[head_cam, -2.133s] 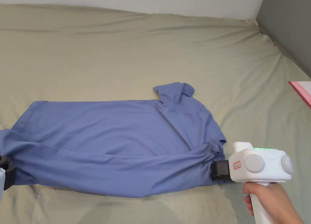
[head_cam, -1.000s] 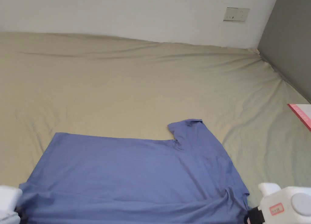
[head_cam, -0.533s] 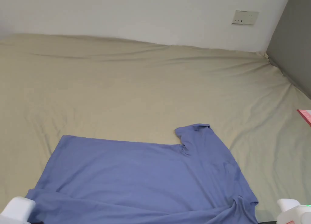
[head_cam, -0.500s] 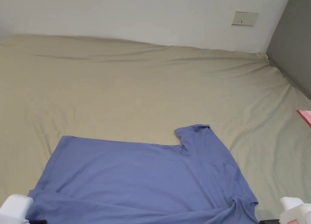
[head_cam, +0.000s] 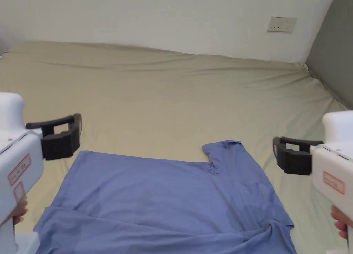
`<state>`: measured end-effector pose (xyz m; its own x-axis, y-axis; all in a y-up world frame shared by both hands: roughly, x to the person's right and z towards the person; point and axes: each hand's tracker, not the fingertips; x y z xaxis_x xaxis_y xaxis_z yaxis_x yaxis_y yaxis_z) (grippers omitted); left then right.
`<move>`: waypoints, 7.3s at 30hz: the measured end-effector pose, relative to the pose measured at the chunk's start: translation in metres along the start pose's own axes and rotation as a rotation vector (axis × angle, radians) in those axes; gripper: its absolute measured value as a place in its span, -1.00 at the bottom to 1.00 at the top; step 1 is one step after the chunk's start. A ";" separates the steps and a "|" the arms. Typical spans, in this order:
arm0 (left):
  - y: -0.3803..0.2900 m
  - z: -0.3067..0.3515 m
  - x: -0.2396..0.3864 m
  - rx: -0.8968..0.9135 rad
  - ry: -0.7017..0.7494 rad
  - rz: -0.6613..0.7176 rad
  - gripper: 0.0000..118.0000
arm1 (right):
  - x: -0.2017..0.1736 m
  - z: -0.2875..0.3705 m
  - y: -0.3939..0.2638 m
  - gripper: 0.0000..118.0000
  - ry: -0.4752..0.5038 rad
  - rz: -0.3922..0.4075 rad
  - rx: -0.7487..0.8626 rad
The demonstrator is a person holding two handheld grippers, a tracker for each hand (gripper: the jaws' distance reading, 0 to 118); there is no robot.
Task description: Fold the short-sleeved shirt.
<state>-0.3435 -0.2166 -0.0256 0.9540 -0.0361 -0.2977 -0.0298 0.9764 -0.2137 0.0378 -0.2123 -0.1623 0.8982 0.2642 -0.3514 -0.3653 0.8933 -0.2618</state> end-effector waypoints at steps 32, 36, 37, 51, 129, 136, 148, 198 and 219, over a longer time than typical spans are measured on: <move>-0.174 -0.225 -0.016 -0.528 0.026 -0.127 0.33 | -0.073 -0.106 -0.062 -0.96 0.036 0.102 -0.084; -0.185 -0.294 -0.053 -0.578 0.085 -0.070 0.95 | -0.060 -0.125 -0.073 -0.96 0.029 0.076 -0.157; -0.188 -0.311 -0.061 -0.588 0.123 -0.030 0.95 | -0.056 -0.129 -0.076 -0.96 0.025 0.070 -0.173; -0.196 -0.360 -0.047 -0.710 0.018 -0.043 -0.96 | -0.010 -0.161 -0.100 -0.96 0.021 0.016 -0.335; -0.259 -0.085 -0.070 -0.927 -0.138 -0.345 -0.96 | 0.042 -0.140 -0.247 -0.97 0.285 0.090 -1.033; -0.234 -0.076 -0.074 -0.890 -0.137 -0.315 0.44 | 0.031 -0.113 -0.203 0.67 0.222 0.221 -0.897; -0.040 -0.011 -0.028 -0.034 -0.006 -0.040 0.90 | -0.017 0.004 -0.013 0.69 0.043 -0.033 0.008; -0.309 -0.110 -0.193 -0.822 -0.623 1.098 0.79 | -0.056 -0.055 -0.098 -0.97 0.085 -0.109 -0.254; -0.241 -0.106 -0.083 -0.778 -0.107 0.061 -0.87 | -0.061 -0.028 -0.078 -0.97 0.055 -0.078 -0.226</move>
<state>-0.4474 -0.4718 -0.0476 0.9664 0.0718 -0.2468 -0.2452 0.5452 -0.8016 0.0049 -0.3081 -0.1456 0.9134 0.1719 -0.3691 -0.3463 0.8047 -0.4823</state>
